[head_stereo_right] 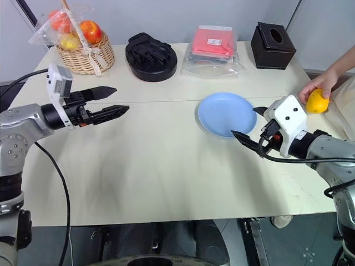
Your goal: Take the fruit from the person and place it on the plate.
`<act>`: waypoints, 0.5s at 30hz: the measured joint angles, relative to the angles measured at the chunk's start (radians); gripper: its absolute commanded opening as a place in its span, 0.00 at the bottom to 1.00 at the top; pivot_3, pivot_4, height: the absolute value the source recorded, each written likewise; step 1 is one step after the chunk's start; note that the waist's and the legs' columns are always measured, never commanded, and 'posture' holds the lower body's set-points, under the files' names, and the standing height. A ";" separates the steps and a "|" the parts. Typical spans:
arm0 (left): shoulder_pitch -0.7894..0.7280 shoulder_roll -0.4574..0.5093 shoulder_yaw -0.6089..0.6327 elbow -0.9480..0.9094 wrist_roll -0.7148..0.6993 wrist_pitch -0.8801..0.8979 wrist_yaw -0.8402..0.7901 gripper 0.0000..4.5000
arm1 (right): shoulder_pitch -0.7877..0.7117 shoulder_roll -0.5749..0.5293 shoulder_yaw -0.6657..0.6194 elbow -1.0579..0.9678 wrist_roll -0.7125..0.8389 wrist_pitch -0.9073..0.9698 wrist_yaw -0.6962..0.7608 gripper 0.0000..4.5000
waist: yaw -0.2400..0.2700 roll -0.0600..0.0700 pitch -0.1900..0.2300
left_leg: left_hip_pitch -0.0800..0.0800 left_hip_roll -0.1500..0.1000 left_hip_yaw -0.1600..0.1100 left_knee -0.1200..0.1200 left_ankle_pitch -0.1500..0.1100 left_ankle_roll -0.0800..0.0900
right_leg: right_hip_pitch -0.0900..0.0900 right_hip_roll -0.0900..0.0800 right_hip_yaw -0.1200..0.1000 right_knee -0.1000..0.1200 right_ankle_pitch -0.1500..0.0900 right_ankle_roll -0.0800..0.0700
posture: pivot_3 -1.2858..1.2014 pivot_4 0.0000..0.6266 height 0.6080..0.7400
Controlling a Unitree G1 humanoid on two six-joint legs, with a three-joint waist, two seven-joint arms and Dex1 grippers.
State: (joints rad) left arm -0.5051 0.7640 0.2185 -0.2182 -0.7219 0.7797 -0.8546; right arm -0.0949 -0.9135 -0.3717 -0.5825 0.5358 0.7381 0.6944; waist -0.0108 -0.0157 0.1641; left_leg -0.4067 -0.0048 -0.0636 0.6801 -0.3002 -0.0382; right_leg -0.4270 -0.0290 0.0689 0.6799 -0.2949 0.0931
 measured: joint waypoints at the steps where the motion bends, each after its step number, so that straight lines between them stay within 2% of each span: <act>1: 0.000 0.000 0.001 -0.002 -0.003 0.000 0.002 0.99 | -0.002 0.000 0.000 0.000 0.000 0.000 0.001 1.00 | 0.000 0.000 0.000 | 0.000 0.000 0.000 0.000 0.000 0.000 | 0.000 0.000 0.000 0.000 0.000 0.000 | 0.52 0.24 1.00; 15: 0.000 -0.001 0.001 -0.019 -0.029 0.001 0.036 0.99 | -0.018 -0.008 0.000 0.018 -0.001 0.000 0.010 1.00 | 0.000 0.000 0.000 | 0.000 0.000 0.000 0.000 0.000 0.000 | 0.000 0.000 0.000 0.000 0.000 0.000 | 0.52 0.24 1.00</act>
State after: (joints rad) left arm -0.5049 0.7630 0.2191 -0.2375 -0.7510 0.7802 -0.8185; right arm -0.1130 -0.9219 -0.3716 -0.5650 0.5349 0.7380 0.7043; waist -0.0112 -0.0157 0.1641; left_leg -0.4066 -0.0048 -0.0636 0.6801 -0.3002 -0.0382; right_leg -0.4269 -0.0291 0.0689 0.6799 -0.2949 0.0931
